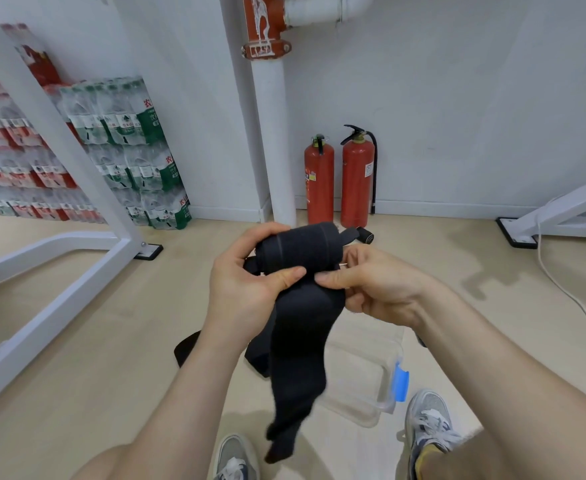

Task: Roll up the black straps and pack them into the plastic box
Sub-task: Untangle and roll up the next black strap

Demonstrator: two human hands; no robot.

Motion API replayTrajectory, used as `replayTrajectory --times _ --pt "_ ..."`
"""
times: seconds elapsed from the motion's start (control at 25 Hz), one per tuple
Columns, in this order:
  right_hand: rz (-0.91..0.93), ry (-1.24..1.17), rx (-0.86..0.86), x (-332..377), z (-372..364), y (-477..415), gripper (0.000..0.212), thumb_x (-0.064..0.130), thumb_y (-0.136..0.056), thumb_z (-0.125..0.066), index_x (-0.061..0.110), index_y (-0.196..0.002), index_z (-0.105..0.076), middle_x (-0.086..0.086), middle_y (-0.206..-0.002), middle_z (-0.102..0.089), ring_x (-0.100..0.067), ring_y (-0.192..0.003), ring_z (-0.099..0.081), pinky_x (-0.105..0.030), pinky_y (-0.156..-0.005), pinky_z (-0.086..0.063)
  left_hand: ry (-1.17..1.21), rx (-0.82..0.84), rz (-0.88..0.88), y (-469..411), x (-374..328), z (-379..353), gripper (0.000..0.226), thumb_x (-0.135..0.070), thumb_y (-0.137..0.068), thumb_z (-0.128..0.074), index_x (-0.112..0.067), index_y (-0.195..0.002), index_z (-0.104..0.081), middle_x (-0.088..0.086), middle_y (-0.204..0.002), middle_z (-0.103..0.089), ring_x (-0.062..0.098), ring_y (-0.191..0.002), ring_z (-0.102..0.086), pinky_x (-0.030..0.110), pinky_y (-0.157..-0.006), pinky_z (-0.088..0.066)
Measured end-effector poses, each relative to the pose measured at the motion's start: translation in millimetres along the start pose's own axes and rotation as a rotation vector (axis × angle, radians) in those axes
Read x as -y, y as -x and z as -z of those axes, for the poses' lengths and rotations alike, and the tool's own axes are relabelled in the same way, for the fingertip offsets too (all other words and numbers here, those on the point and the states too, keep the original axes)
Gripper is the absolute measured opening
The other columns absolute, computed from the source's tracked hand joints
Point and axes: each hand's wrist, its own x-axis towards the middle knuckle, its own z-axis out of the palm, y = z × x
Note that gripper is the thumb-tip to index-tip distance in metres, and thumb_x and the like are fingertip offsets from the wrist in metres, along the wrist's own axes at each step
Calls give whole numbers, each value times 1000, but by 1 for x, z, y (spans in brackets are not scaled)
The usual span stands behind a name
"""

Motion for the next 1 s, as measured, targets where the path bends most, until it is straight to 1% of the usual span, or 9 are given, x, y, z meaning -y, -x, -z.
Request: replayTrajectory --times 0.08,0.16,0.24,0.4,0.52,0.68,0.8,0.92,1.0 --pt "7 -62 20 1 -2 1 5 16 -87 -71 19 -91 -72 4 -71 -59 -4 -53 -42 -13 -38 -20 -33 -9 -49 -1 3 -1 56 14 -65 -81 -29 -98 -68 -21 -92 -70 -1 -90 -66 11 -76 -50" --pt "2 -120 -19 0 -5 -1 22 42 -74 -79 24 -84 -74 1 -75 -57 -6 -54 -37 -16 -39 -14 -95 3 -115 -2 9 -1 60 14 -62 -82 -31 -98 -67 -15 -100 -70 2 -99 -65 13 -83 -49" --pt "7 -102 -110 -1 -7 -3 37 52 -68 -74 21 -89 -71 0 -77 -54 -6 -54 -33 -18 -41 -10 -136 34 -125 -2 14 0 63 12 -61 -83 -37 -98 -67 -12 -106 -69 5 -105 -63 16 -88 -49" --pt "86 25 -101 3 -3 -1 25 34 -79 -73 14 -95 -69 6 -69 -60 -3 -49 -45 -16 -39 -18 81 223 186 -1 10 6 54 -17 -69 -89 -37 -110 -61 -4 -114 -68 15 -102 -68 28 -81 -57" --pt "87 89 -49 8 -1 5 25 20 -89 -69 10 -113 -64 12 -67 -65 0 -47 -54 -12 -39 -29 149 237 405 -4 -1 10 50 -43 -67 -79 -28 -113 -65 7 -114 -71 21 -100 -72 32 -77 -60" --pt "21 131 13 8 -3 6 36 41 -82 -69 15 -105 -64 9 -64 -55 -3 -46 -40 -18 -44 -17 38 222 383 -4 -5 14 52 -41 -59 -79 -25 -108 -69 12 -104 -71 21 -88 -74 34 -68 -61" --pt "-22 234 -5 11 3 5 55 55 -72 -70 11 -105 -67 2 -67 -50 -7 -51 -33 -25 -49 -14 -84 257 271 0 1 12 55 -36 -61 -85 -28 -112 -69 4 -107 -71 17 -93 -71 30 -75 -59" --pt "43 307 0 14 7 8 40 41 -80 -73 12 -108 -70 -3 -77 -58 -10 -57 -41 -25 -50 -17 -137 254 165 3 6 7 51 -19 -69 -88 -37 -111 -67 -7 -107 -71 11 -98 -69 27 -82 -57" --pt "125 260 -17 15 7 9 32 30 -81 -74 17 -110 -69 1 -79 -63 -5 -58 -50 -19 -47 -20 -49 246 205 3 6 7 51 -19 -72 -87 -38 -114 -66 -6 -112 -70 14 -101 -69 29 -82 -58"
